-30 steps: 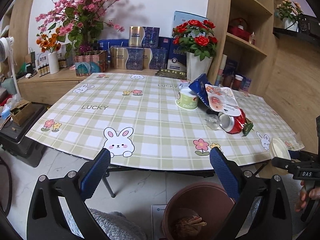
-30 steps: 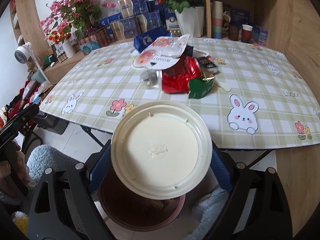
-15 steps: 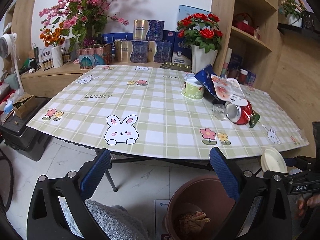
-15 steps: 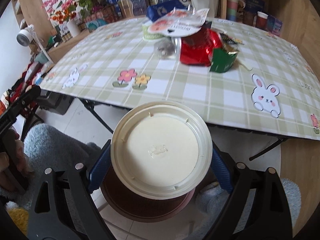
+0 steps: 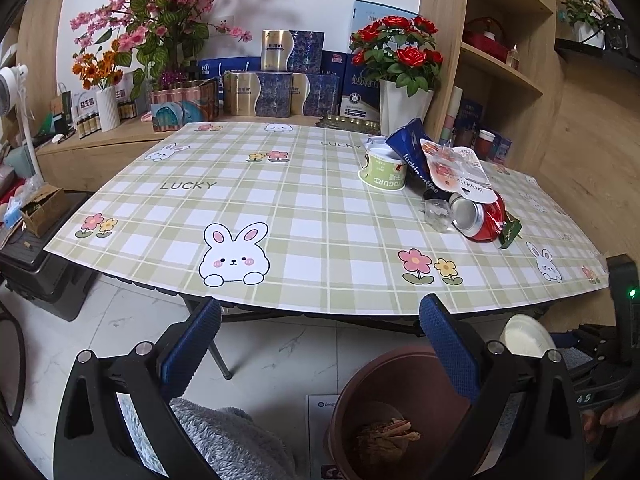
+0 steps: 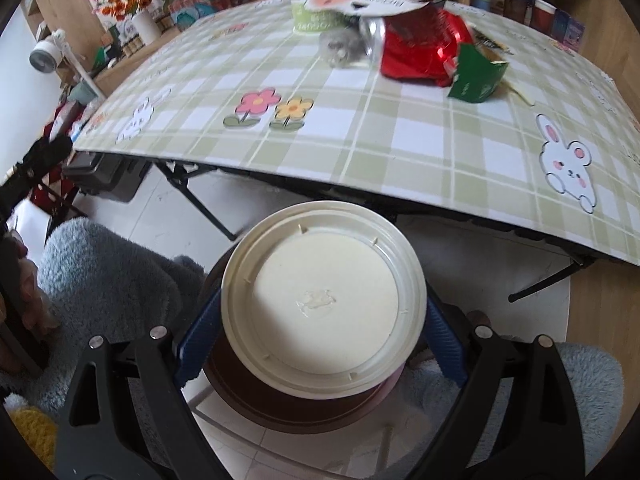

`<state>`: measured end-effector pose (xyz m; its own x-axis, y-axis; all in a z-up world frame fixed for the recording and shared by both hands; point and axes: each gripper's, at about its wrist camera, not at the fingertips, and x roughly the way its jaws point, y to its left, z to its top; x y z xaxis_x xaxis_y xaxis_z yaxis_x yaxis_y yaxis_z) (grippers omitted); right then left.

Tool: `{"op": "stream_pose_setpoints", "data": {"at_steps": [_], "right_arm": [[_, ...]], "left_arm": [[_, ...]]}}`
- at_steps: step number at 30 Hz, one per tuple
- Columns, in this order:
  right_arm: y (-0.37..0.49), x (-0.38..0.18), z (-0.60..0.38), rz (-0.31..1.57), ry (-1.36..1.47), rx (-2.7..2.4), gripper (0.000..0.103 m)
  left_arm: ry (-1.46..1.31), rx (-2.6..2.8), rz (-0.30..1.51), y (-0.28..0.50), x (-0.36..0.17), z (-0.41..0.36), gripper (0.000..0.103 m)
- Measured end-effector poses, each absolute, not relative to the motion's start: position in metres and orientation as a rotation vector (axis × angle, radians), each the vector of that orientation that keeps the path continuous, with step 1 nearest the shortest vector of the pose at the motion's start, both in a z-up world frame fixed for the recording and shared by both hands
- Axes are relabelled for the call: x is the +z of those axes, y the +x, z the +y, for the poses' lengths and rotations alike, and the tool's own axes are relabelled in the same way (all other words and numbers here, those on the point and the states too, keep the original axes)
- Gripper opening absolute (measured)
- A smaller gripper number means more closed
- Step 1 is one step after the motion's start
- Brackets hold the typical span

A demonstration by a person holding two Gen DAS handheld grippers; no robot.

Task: Collect trash
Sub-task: 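Move the white lid over the bin and open the right tool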

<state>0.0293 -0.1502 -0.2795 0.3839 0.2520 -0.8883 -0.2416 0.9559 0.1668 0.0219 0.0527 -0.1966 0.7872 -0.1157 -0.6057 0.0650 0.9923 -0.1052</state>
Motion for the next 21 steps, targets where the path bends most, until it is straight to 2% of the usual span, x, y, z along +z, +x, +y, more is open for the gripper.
{"op": "stream_pose_setpoints", "data": {"at_steps": [2, 6, 21], "right_arm": [[0.029, -0.285, -0.147, 1.165, 0.004, 0.330, 0.090], [0.026, -0.285, -0.141, 1.162, 0.039, 0.390, 0.097], [0.033, -0.240, -0.180, 0.931, 0.047, 0.186, 0.097]], "left_arm": [[-0.078, -0.098, 0.661, 0.023, -0.198, 0.052, 0.097], [-0.082, -0.094, 0.672, 0.025, -0.200, 0.054, 0.097], [-0.056, -0.101, 0.652, 0.021, -0.197, 0.050, 0.097]]}}
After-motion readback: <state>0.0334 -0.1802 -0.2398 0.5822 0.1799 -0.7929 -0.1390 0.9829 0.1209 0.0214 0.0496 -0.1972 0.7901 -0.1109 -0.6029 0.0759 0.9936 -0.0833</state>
